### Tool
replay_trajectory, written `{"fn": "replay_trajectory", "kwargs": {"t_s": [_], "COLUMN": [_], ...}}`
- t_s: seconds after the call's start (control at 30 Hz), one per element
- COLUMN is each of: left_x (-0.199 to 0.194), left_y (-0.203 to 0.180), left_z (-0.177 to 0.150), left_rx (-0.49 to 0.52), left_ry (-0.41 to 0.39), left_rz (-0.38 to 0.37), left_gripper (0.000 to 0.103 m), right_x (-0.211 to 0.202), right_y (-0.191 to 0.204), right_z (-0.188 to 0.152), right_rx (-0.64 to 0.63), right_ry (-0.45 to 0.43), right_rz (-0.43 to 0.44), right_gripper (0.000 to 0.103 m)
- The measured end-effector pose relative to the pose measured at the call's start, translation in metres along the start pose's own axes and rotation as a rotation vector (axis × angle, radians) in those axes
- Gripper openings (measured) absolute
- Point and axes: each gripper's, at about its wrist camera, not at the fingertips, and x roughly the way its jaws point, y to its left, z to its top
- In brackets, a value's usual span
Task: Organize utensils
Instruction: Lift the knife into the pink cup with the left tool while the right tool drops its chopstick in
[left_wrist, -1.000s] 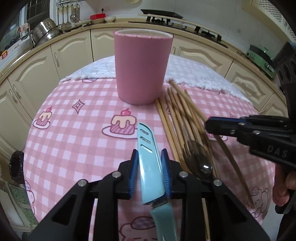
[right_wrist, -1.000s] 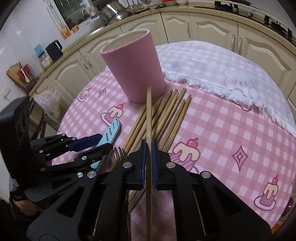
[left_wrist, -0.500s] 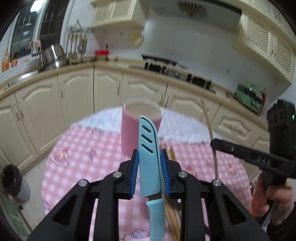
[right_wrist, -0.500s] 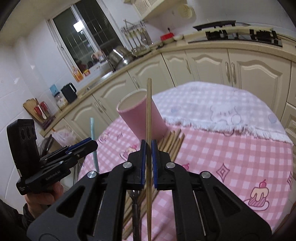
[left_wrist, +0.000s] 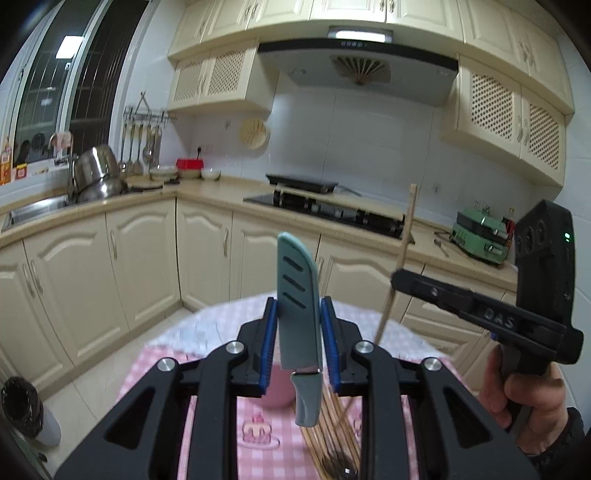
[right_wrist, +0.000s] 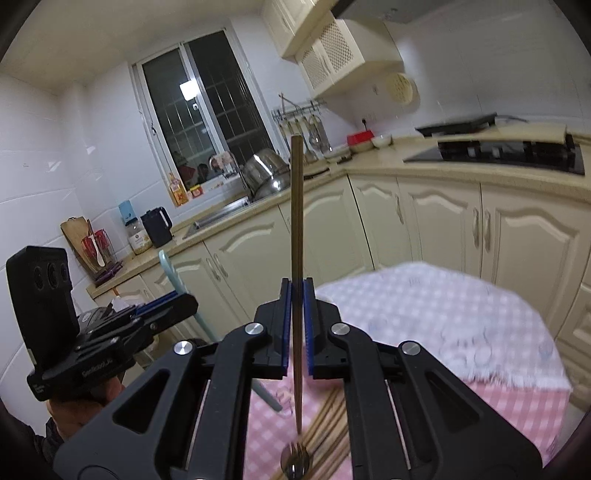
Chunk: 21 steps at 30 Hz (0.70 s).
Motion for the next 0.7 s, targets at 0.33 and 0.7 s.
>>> {"fn": "replay_trajectory", "kwargs": {"t_s": [0.33, 0.7], "left_x": [0.008, 0.092], "left_y": [0.008, 0.03], "left_z": [0.065, 0.027], "left_rx": [0.032, 0.019], "left_ry": [-0.099, 0.082], "left_rz": [0.017, 0.051], "left_gripper": [0.022, 0.024], "right_x": [0.03, 0.096], "right_y": [0.018, -0.005], "right_z": [0.063, 0.021], "right_rx": [-0.074, -0.098], "right_ry": [-0.077, 0.103], "right_rz": [0.03, -0.08], "right_gripper": [0.007, 0.007]}}
